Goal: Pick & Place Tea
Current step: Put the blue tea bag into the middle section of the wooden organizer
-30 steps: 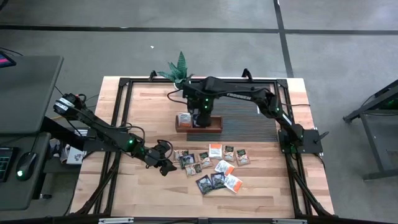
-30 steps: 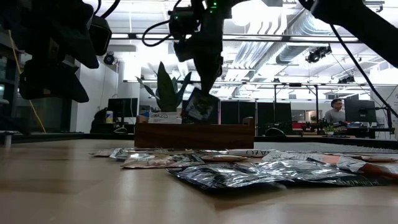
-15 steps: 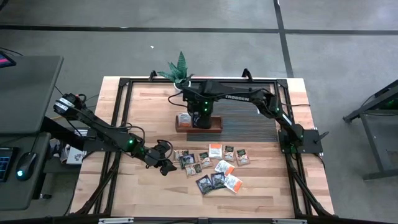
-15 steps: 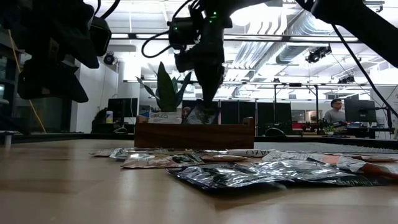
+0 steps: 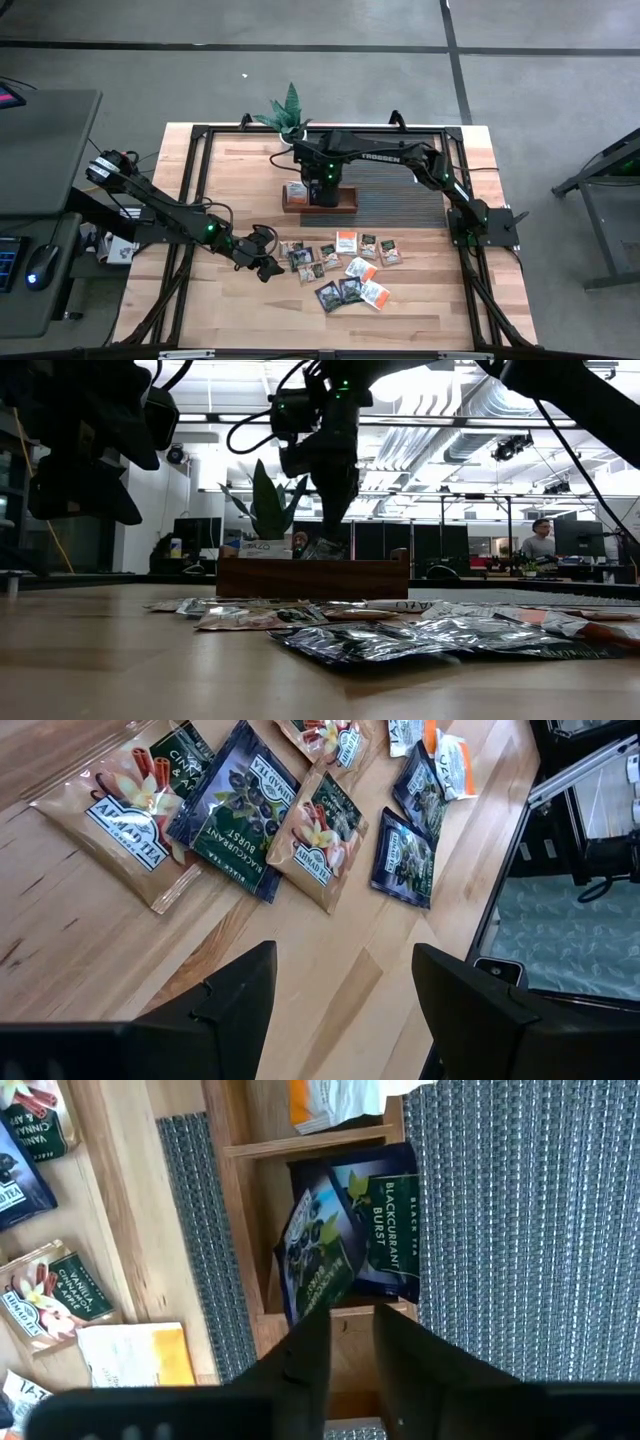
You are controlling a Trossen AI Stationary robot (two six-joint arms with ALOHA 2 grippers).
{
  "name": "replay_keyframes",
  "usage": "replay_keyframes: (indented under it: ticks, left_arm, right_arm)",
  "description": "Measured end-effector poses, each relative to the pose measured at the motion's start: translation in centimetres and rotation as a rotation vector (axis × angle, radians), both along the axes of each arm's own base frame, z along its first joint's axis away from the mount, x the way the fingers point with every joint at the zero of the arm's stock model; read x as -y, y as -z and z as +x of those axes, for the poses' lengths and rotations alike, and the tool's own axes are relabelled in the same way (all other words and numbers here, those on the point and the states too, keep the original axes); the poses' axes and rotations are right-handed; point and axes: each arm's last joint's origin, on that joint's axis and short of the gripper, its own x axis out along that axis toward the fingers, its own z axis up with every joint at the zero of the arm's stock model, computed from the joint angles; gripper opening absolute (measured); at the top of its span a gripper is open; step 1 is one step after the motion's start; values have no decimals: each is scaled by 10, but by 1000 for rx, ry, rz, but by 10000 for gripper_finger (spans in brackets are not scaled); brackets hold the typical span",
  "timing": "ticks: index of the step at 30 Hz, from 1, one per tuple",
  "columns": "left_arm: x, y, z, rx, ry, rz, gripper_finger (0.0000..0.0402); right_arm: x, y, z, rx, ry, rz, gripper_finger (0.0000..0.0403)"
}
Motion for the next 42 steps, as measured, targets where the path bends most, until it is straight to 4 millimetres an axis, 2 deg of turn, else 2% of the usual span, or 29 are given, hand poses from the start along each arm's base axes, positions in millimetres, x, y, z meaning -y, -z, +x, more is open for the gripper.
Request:
replay_keyframes:
  ticks: [5,9,20,25,31,37,39,42]
  left_arm:
    - [0,0,0,0,0,0,232]
    - [0,0,0,0,-1,-1,232]
    - [0,-1,1,12,0,-5,232]
    - [1,-2,2,26,-6,-11,232]
    - [3,7,5,-13,-33,-25,232]
    - [7,20,14,-26,-56,-49,232]
    - [9,24,16,-27,-61,-56,232]
    - [9,27,16,-42,-79,-70,232]
  right_arm:
    - [1,-2,0,4,21,-33,114]
    - [2,-13,-2,40,49,-63,118]
    - [-5,-68,-20,199,157,-88,102]
    - [-26,-82,-22,237,223,5,94]
    - [-64,-83,-17,235,220,9,88]
    - [-92,-83,-15,234,236,5,78]
    - [-100,-80,-14,238,256,9,74]
    - [-111,-67,-13,229,289,25,68]
